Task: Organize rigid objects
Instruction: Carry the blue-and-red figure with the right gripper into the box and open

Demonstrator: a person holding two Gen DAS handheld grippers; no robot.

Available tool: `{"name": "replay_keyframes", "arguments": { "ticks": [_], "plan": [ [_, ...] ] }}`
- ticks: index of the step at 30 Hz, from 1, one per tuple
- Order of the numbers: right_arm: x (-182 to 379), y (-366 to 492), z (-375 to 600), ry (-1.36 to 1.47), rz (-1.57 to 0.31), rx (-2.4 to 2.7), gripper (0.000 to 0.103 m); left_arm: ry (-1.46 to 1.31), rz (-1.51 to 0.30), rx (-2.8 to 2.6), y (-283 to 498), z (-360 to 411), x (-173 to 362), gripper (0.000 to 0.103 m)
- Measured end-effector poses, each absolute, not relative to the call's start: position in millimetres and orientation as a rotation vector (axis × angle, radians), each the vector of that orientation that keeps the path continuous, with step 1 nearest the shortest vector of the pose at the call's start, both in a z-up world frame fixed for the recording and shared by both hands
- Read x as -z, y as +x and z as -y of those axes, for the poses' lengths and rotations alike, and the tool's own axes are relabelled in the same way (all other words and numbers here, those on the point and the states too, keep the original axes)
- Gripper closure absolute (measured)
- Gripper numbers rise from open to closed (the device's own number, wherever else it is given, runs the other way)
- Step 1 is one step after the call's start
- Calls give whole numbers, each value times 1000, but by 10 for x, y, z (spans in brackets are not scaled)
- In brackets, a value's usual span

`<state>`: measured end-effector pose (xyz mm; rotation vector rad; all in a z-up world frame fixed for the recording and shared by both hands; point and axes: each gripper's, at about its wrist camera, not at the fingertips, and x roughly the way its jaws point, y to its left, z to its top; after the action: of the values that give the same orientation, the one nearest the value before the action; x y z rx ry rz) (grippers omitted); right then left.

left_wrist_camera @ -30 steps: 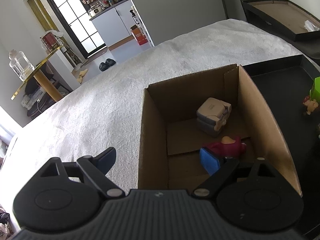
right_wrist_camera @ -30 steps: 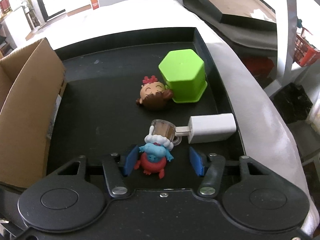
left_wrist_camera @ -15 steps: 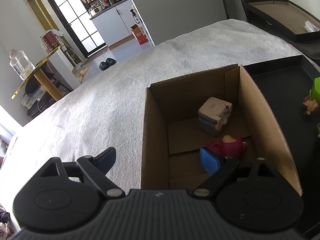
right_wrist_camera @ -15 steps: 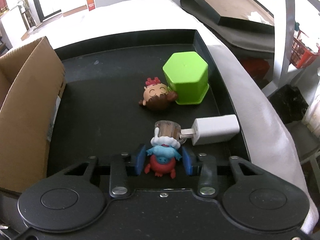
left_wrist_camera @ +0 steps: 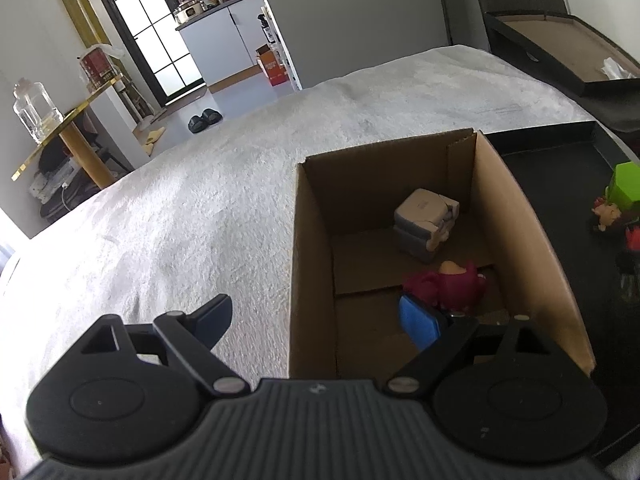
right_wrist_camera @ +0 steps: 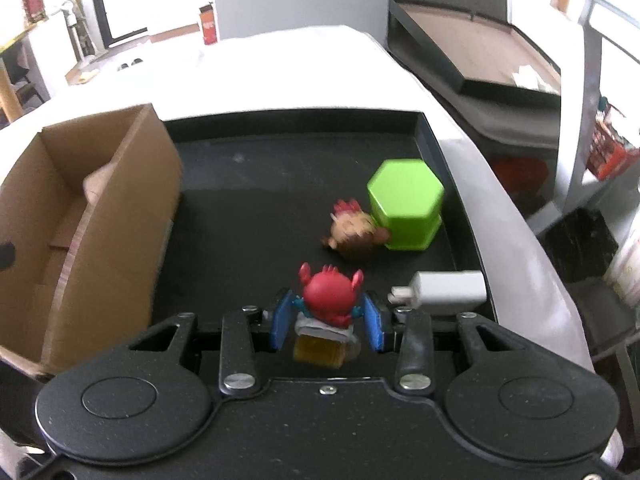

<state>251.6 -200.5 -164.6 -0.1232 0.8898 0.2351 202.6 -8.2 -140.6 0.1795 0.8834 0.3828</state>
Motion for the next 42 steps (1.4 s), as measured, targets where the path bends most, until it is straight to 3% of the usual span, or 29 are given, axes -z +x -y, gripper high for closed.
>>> {"name": "replay_keyframes", "arguments": {
  "ticks": [11, 23, 27, 31, 37, 42],
  "plan": [
    [1322, 2401, 1715, -135, -796, -315, 65, 97, -868, -362, 1895, -36, 1385, 19],
    [999, 2276, 1376, -140, -703, -406, 65, 43, -883, -312, 1839, -118, 1414, 52],
    [928, 2247, 1248, -142, -683, -438, 65, 20, -898, -292, 1831, -167, 1460, 74],
    [937, 2256, 1101, -145, -689, -483, 65, 11, -898, -295, 1836, -210, 1483, 86],
    [996, 2264, 899, -169, -713, -567, 65, -3, -897, -295, 1849, -269, 1506, 94],
    [982, 2258, 771, -178, -711, -653, 65, -12, -895, -293, 1859, -290, 1514, 96]
  ]
}}
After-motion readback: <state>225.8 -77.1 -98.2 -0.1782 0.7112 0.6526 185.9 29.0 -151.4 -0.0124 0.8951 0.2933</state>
